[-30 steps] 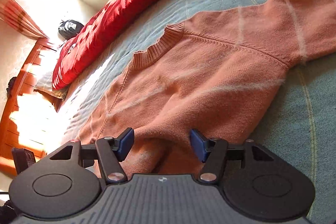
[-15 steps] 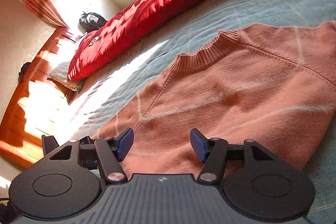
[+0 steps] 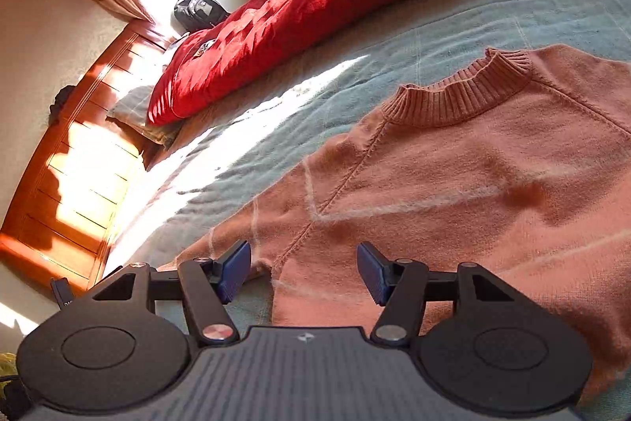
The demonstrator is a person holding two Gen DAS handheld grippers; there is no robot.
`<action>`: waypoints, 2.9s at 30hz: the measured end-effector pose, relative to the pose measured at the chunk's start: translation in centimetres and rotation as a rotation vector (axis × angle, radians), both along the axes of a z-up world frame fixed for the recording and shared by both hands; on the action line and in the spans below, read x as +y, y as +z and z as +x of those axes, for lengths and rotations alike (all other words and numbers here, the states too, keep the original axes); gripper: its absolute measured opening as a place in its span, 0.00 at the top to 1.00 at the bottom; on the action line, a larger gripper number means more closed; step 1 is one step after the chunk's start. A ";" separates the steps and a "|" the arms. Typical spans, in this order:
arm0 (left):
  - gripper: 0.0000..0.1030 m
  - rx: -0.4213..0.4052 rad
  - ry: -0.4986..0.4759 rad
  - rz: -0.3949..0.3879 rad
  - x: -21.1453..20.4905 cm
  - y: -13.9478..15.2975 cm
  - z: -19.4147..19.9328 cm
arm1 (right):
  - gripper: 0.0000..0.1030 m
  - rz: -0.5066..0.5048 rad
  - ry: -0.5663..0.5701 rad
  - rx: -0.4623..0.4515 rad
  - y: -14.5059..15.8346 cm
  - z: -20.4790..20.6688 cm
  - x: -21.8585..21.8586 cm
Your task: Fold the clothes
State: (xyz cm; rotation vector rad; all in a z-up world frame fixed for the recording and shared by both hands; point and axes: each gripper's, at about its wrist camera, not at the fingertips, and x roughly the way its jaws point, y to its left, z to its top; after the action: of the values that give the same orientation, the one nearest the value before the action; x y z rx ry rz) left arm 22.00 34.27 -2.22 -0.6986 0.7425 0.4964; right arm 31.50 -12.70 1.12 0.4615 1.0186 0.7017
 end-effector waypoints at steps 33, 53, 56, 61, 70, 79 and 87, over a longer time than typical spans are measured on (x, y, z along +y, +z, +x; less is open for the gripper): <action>0.01 -0.234 0.134 -0.277 8.9 -6.7 1.0 | 0.37 -0.013 0.141 0.073 -1.3 0.2 10.1; 0.01 -0.150 -0.074 -0.106 7.0 -2.8 2.3 | 0.34 -0.059 0.217 0.058 -1.9 0.9 11.5; 0.01 -0.082 -0.062 -0.113 7.7 -5.4 4.0 | 0.34 -0.071 0.217 0.063 -2.2 0.9 11.5; 0.01 -0.147 -0.001 -0.129 8.5 -3.3 3.0 | 0.34 -0.071 0.195 0.069 -2.5 1.0 10.9; 0.01 -0.203 0.155 -0.455 5.6 -6.0 -3.7 | 0.33 -0.042 0.173 0.101 -3.5 1.1 11.2; 0.01 -0.306 0.265 -0.545 5.4 -9.3 -2.3 | 0.33 -0.035 0.173 0.117 -3.9 1.2 11.8; 0.01 -0.478 0.438 -0.452 7.1 -6.2 -6.5 | 0.33 -0.085 0.239 0.063 -3.2 0.9 13.1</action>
State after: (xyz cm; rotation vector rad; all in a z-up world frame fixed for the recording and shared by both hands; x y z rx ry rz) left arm 15.48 41.33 -8.37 -1.3632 0.2401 0.5330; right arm 32.38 0.41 -2.04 0.2921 1.1703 0.8569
